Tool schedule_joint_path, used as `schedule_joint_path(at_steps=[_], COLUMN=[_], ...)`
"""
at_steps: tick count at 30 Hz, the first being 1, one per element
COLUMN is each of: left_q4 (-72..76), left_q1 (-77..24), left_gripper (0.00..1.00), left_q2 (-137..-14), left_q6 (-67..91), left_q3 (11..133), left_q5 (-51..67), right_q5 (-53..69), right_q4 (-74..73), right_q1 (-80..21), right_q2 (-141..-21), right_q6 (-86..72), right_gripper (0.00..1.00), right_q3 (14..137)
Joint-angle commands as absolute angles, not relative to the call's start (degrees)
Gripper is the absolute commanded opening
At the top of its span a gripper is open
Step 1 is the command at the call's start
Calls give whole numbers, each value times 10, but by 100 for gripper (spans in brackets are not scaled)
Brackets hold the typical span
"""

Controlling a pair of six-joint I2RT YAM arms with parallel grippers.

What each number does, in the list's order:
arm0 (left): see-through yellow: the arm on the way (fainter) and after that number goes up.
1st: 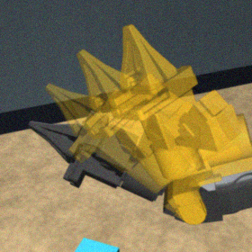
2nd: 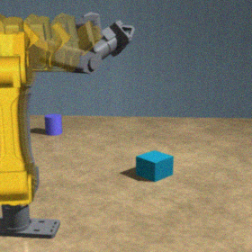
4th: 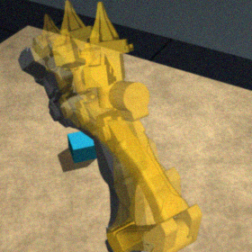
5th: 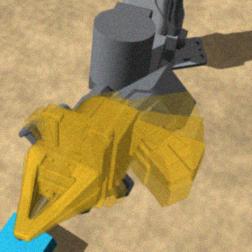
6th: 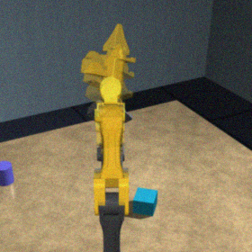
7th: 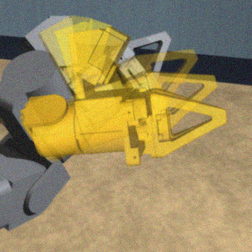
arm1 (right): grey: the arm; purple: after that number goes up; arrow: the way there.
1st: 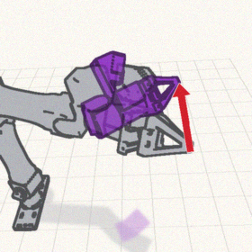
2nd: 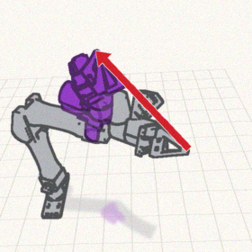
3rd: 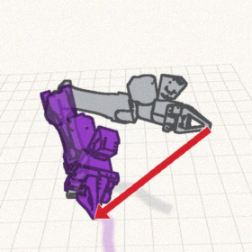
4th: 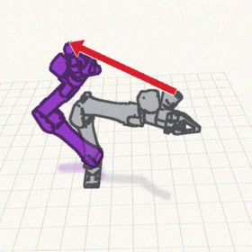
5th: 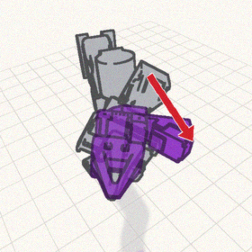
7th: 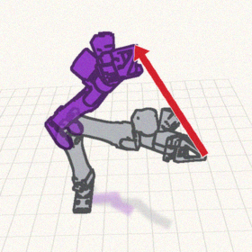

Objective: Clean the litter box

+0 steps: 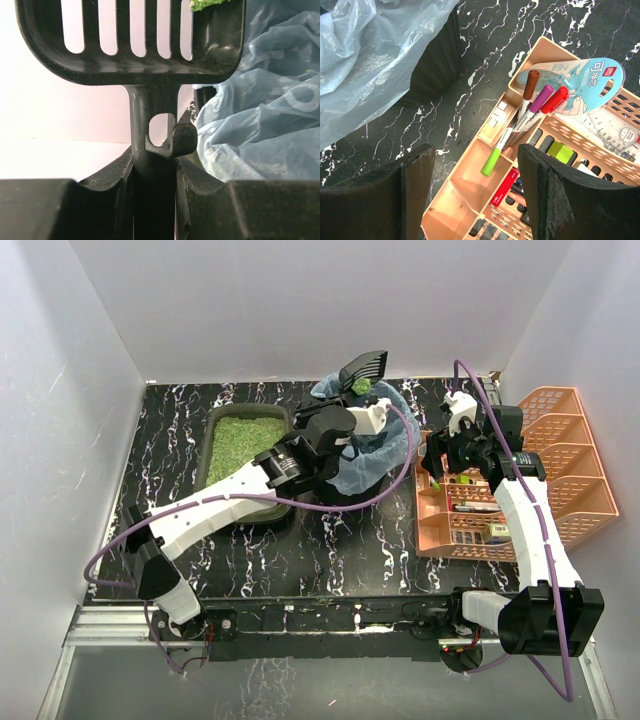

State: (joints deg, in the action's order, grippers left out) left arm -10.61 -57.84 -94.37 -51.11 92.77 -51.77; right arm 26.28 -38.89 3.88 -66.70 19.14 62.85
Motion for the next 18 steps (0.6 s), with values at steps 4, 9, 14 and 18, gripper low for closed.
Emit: schedule_joint_path(at_steps=[4, 9, 14, 18], left_q4=[70, 193, 285, 343], left_q1=[-579, -578, -579, -579], left_gripper=[0, 0, 0, 0], left_q2=[-894, -887, -889, -888], left_q6=[-642, -747, -827, -881], left_q3=[833, 784, 753, 727], left_q5=[-572, -584, -584, -580], right_q5=[270, 270, 274, 273], right_q4=[-361, -363, -365, -364], right_q1=[41, 41, 41, 41], right_q2=[-658, -662, -667, -665], right_q6=[191, 191, 191, 191], right_gripper=[73, 73, 73, 73], right_q3=[635, 639, 644, 644])
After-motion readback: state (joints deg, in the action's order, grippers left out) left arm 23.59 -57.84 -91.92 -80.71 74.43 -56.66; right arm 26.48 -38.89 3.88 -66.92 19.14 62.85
